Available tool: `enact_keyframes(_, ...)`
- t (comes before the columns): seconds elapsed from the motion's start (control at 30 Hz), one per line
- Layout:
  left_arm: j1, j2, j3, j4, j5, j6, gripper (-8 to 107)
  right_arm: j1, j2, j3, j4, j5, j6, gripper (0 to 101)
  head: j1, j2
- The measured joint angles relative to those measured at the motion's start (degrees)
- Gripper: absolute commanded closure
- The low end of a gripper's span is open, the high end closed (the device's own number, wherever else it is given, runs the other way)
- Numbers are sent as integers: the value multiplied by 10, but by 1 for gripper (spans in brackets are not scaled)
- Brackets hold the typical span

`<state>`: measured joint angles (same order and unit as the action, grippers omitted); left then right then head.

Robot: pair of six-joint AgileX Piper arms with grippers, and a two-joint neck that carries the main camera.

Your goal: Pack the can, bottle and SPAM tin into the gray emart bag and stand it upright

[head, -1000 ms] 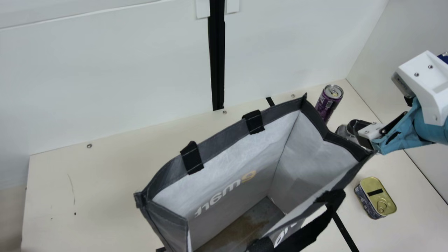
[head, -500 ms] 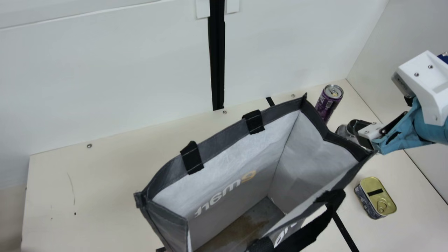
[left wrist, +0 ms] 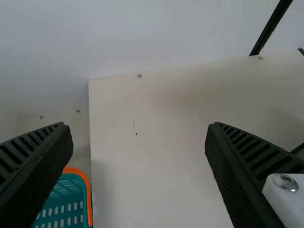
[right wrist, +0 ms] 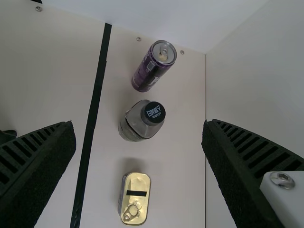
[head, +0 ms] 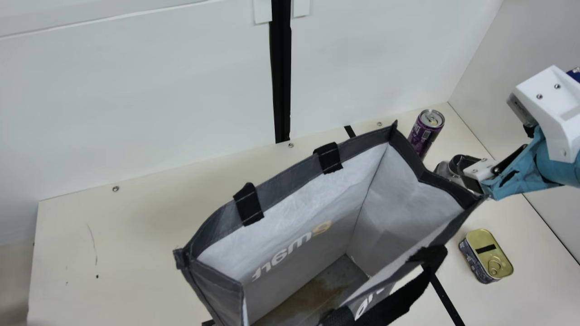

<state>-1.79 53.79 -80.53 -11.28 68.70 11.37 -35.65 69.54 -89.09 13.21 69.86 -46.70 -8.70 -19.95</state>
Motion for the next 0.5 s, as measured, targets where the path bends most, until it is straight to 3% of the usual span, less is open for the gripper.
enact_keyframes(0.5, -17, 63, -98, -49, 10, 61, 9, 0, 0, 0, 0, 0, 0, 6, 0, 1)
